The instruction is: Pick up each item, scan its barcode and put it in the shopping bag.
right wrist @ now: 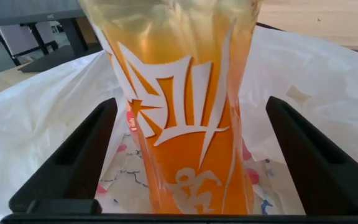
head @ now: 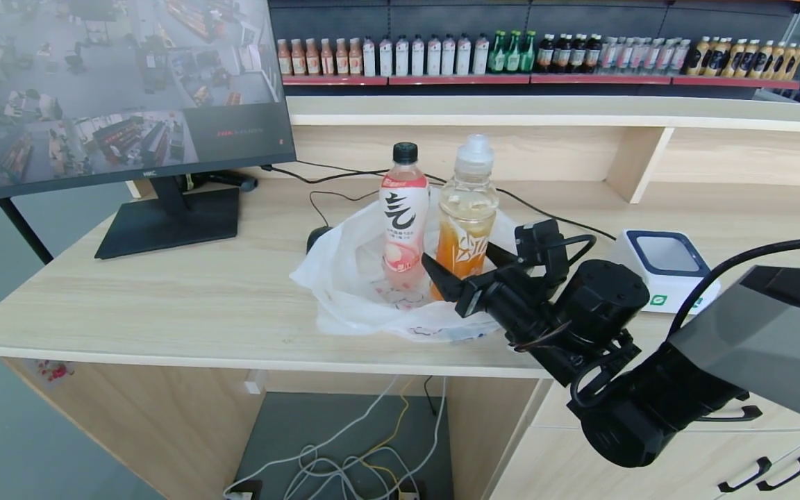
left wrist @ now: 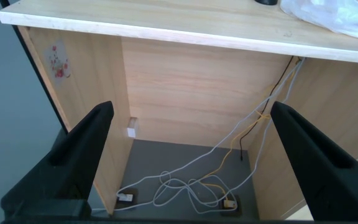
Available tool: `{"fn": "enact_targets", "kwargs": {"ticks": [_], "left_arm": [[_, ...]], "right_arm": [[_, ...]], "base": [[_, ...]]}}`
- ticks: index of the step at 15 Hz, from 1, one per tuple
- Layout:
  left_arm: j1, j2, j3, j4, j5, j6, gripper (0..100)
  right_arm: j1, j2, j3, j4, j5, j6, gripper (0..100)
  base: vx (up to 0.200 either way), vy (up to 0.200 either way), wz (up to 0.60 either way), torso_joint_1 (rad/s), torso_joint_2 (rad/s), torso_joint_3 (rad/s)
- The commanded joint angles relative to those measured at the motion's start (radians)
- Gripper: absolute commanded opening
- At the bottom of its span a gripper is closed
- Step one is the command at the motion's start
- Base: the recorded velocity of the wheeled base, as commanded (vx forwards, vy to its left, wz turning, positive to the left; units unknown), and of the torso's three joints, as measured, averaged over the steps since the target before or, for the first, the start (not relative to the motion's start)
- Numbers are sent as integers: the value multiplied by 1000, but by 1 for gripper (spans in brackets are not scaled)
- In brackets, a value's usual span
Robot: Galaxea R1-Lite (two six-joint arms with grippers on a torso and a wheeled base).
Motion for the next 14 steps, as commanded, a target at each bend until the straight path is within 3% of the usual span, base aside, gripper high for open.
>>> {"fn": "enact_targets", "kwargs": {"ticks": [1, 5, 14], "left_arm": [[0, 0, 0, 0, 1, 0, 100], [0, 0, 0, 0, 0, 0, 100], [0, 0, 0, 0, 0, 2, 100]], "right_arm": [[0, -22, 22, -9, -2, 4, 100], [13, -91, 112, -9, -2, 4, 100], [82, -498, 419, -9, -1, -28, 100]], "base": [[0, 0, 0, 0, 0, 0], [0, 0, 0, 0, 0, 0], [0, 0, 0, 0, 0, 0]]}}
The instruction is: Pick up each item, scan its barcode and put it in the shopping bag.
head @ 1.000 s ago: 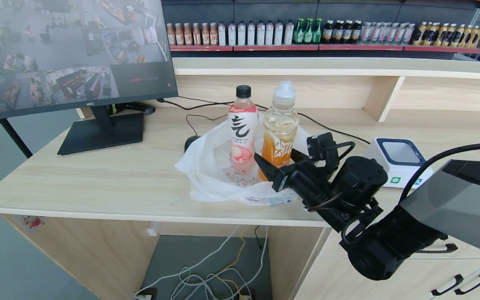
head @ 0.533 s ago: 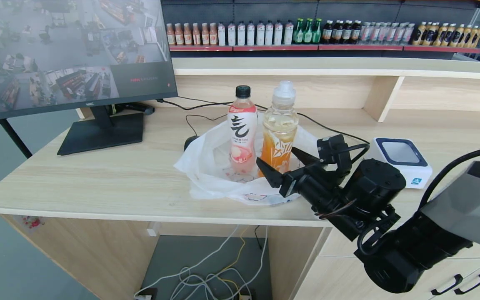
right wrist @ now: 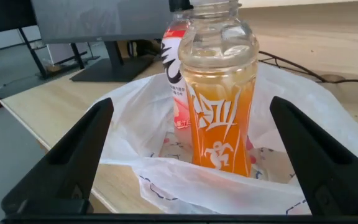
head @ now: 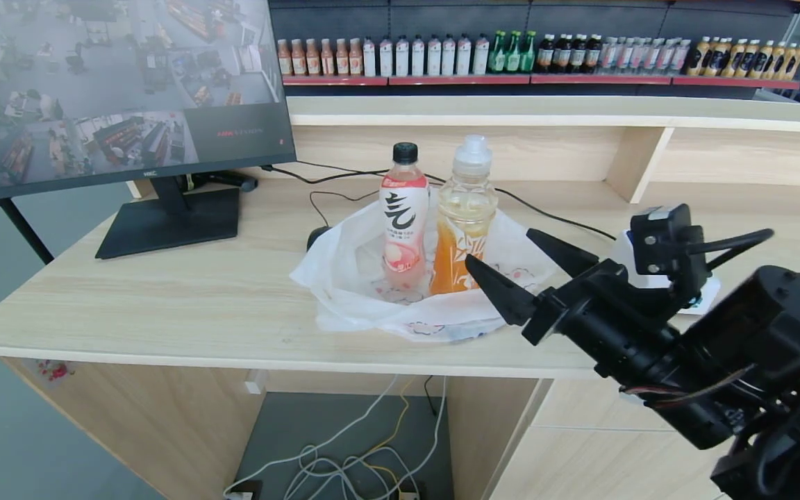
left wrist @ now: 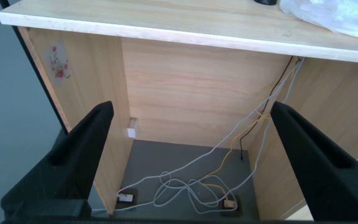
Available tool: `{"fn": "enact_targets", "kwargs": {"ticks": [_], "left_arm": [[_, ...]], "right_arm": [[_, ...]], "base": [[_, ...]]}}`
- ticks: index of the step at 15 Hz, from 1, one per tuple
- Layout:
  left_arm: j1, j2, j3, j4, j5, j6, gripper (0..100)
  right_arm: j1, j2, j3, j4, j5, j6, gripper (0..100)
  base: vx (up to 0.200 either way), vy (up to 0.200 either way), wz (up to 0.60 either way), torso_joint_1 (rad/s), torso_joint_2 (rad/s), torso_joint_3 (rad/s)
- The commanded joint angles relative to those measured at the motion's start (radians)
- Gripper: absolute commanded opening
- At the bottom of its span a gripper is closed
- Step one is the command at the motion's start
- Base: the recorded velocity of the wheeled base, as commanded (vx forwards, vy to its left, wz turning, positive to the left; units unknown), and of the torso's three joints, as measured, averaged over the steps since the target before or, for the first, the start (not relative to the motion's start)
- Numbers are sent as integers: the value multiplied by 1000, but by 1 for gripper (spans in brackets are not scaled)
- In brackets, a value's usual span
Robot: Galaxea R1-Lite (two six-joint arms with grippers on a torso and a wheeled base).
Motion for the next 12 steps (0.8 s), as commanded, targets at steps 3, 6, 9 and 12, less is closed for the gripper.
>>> {"fn": "enact_targets", "kwargs": {"ticks": [3, 6, 9, 12], "left_arm": [[-2, 0, 0, 0, 0, 1, 100], [0, 0, 0, 0, 0, 1, 100], [-2, 0, 0, 0, 0, 4, 100], [-2, 0, 0, 0, -3, 32, 100]], "right_arm": [[17, -215, 141, -1, 1, -10, 100], [12, -447, 318, -1, 1, -30, 100], [-25, -642, 483, -1, 5, -36, 100], [-22, -855, 483, 87, 28, -111, 100]], "base": [[0, 0, 0, 0, 0, 0], [0, 0, 0, 0, 0, 0], [0, 0, 0, 0, 0, 0], [0, 0, 0, 0, 0, 0]]}}
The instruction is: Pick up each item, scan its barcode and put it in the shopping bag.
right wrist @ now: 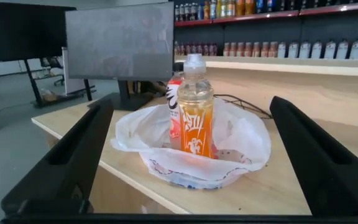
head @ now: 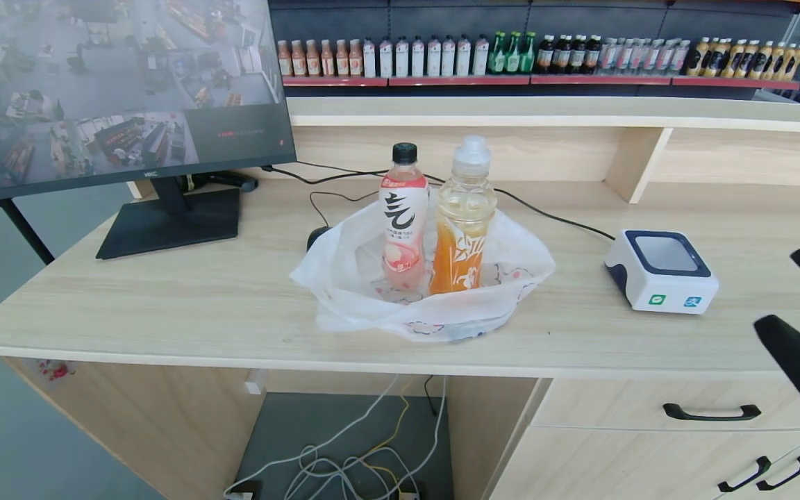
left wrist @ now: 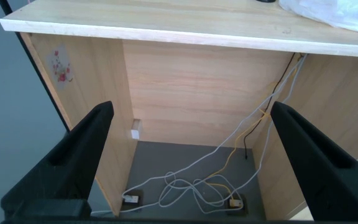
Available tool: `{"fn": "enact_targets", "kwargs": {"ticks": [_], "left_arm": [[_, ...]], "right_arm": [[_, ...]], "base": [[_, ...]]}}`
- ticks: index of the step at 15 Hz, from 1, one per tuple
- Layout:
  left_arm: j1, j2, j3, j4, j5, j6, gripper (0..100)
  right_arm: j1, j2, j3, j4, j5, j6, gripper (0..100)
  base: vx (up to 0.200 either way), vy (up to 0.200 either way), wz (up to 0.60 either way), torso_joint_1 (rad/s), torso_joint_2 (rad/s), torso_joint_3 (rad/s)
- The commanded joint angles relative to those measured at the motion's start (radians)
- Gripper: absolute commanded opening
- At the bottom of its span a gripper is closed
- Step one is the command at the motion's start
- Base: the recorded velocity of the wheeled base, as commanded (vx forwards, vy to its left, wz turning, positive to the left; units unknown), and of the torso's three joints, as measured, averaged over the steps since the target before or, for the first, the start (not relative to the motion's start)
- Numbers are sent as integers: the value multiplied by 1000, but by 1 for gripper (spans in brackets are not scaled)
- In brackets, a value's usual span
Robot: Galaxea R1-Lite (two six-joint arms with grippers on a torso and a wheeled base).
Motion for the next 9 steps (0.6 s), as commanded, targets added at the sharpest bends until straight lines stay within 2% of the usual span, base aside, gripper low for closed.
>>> {"fn": "enact_targets", "kwargs": {"ticks": [1, 2, 3, 4, 5, 6, 7, 9], "left_arm": [[0, 0, 0, 0, 0, 0, 100], [0, 0, 0, 0, 0, 0, 100], [0, 0, 0, 0, 0, -2, 100], [0, 0, 0, 0, 0, -2, 100], [2, 0, 0, 0, 0, -3, 100], [2, 0, 0, 0, 0, -3, 100], [2, 0, 0, 0, 0, -3, 100], [2, 0, 0, 0, 0, -3, 100]], "right_arm": [[-5, -275, 26, 221, 68, -45, 100], [-5, -315, 26, 309, 97, -54, 100], [-5, -456, 23, 639, 140, -131, 100], [-4, -493, 21, 731, 142, -160, 100], [-2, -622, 20, 1005, 149, -189, 100], [-2, -705, 8, 1162, 157, -189, 100], [-2, -765, -5, 1272, 157, -189, 100], [-4, -849, 14, 1396, 157, -194, 100]], "base": [[0, 0, 0, 0, 0, 0], [0, 0, 0, 0, 0, 0], [0, 0, 0, 0, 0, 0], [0, 0, 0, 0, 0, 0], [0, 0, 0, 0, 0, 0], [0, 0, 0, 0, 0, 0], [0, 0, 0, 0, 0, 0], [0, 0, 0, 0, 0, 0]]}}
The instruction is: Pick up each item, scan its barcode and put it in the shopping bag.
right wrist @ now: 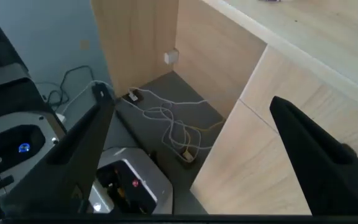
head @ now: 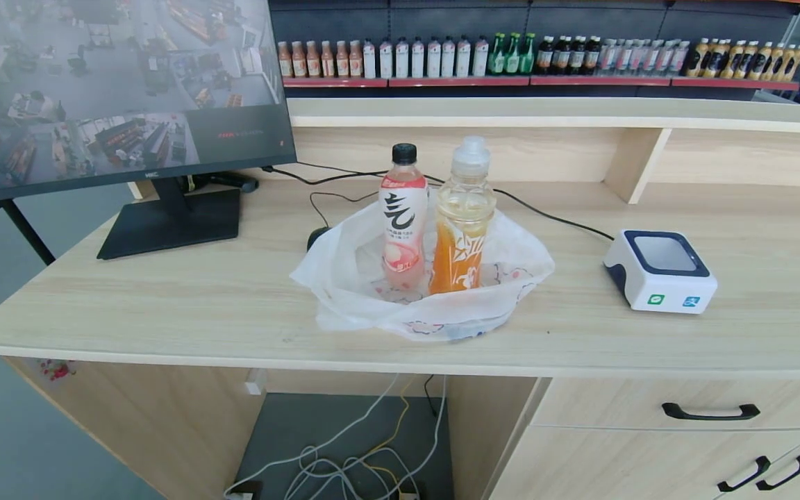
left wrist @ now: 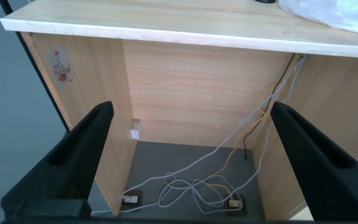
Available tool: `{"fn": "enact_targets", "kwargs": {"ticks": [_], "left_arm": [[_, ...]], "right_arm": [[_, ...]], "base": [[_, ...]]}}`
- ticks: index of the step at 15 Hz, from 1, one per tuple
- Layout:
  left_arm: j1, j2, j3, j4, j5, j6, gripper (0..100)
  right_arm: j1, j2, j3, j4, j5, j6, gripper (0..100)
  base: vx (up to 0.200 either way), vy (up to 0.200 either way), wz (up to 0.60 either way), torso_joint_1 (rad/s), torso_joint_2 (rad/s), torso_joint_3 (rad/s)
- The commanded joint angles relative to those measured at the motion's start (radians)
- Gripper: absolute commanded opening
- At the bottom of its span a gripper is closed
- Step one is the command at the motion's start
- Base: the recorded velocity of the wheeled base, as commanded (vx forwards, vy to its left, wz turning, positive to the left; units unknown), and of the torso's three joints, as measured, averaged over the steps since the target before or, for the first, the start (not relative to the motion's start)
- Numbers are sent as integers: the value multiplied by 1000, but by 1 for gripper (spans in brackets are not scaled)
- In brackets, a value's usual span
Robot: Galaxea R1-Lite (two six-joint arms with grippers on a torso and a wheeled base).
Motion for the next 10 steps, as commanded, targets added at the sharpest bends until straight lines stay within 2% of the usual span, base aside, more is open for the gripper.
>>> {"fn": "enact_targets", "kwargs": {"ticks": [1, 2, 3, 4, 7, 8, 10], "left_arm": [[0, 0, 0, 0, 0, 0, 100], [0, 0, 0, 0, 0, 0, 100], [-1, 0, 0, 0, 0, 0, 100], [0, 0, 0, 0, 0, 0, 100], [0, 0, 0, 0, 0, 0, 100], [0, 0, 0, 0, 0, 0, 100], [-1, 0, 0, 0, 0, 0, 100]], "right_arm": [[1, -193, 15, 99, 6, -11, 100], [-4, -271, 9, 222, 2, -1, 100], [-19, -274, -2, 240, 2, 8, 100], [-84, -270, -2, 238, -1, 11, 100], [-515, -259, -3, 240, -1, 34, 100], [-595, -267, -3, 240, 0, 54, 100], [-627, -314, -2, 240, 0, 105, 100]], "base": [[0, 0, 0, 0, 0, 0], [0, 0, 0, 0, 0, 0], [0, 0, 0, 0, 0, 0], [0, 0, 0, 0, 0, 0], [0, 0, 0, 0, 0, 0], [0, 0, 0, 0, 0, 0], [0, 0, 0, 0, 0, 0]]}}
